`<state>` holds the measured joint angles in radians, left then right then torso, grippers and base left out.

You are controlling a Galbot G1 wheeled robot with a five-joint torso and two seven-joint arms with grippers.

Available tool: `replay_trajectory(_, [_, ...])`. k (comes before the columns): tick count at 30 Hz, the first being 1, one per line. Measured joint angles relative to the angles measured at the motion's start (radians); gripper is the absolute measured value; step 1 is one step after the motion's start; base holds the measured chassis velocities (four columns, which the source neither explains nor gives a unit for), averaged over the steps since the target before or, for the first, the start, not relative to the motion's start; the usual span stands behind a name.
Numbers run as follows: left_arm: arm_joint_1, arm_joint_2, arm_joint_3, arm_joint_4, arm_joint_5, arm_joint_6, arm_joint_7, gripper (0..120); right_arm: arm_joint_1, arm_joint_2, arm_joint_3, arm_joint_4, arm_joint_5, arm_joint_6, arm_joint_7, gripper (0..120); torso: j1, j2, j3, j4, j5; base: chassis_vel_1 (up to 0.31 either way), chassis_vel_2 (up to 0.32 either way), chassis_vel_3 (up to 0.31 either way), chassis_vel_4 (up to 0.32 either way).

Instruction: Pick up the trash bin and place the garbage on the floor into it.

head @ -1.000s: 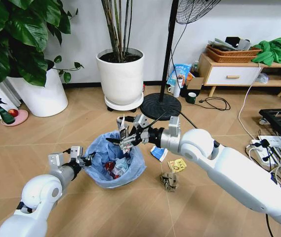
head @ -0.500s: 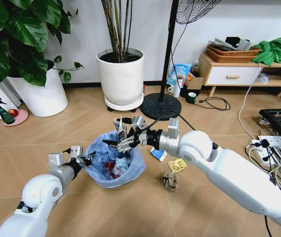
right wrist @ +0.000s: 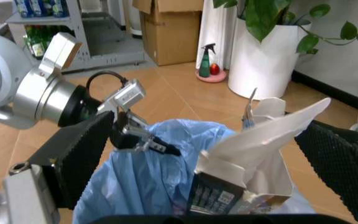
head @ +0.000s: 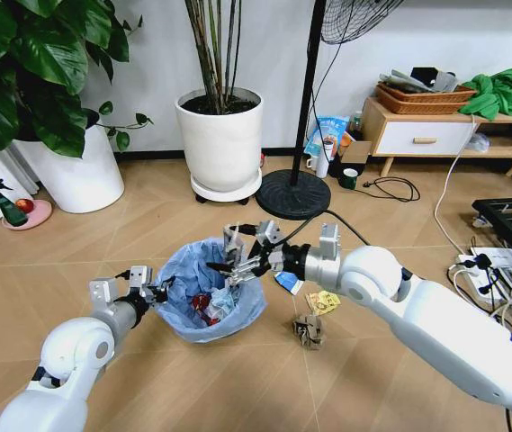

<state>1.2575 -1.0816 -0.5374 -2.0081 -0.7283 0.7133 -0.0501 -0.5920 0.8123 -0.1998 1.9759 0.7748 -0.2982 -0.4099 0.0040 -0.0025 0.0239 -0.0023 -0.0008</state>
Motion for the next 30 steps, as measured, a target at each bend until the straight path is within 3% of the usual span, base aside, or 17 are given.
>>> replay_trajectory(8, [-0.002, -0.002, -0.001, -0.001, 0.0, -0.002, 0.001, 0, -0.006, -0.046, 0.024, 0.013, -0.012, 0.005, -0.048, 100, 0.0, 0.0, 0.0, 0.0, 0.0, 0.0, 0.0, 0.0, 0.0])
replay_trajectory(15, [-0.002, -0.002, -0.002, -0.001, -0.001, -0.003, 0.002, 0, 0.021, -0.036, 0.025, 0.015, -0.006, 0.006, -0.046, 100, 0.0, 0.0, 0.0, -0.0001, -0.0001, 0.0, 0.0, 0.0, 0.0])
replay_trajectory(25, [-0.005, -0.004, -0.011, 0.0, -0.002, -0.005, 0.002, 0, 0.056, 0.017, 0.016, -0.031, 0.016, 0.008, 0.024, 100, 0.0, 0.0, 0.0, 0.0002, -0.0001, 0.0, 0.0, 0.0, 0.0])
replay_trajectory(30, [-0.005, -0.008, -0.018, 0.002, 0.01, -0.01, 0.001, 0, 0.016, 0.017, 0.077, -0.033, 0.073, -0.002, 0.164, 100, 0.0, 0.0, 0.0, 0.0, -0.0001, 0.0, 0.0, 0.0, 0.0])
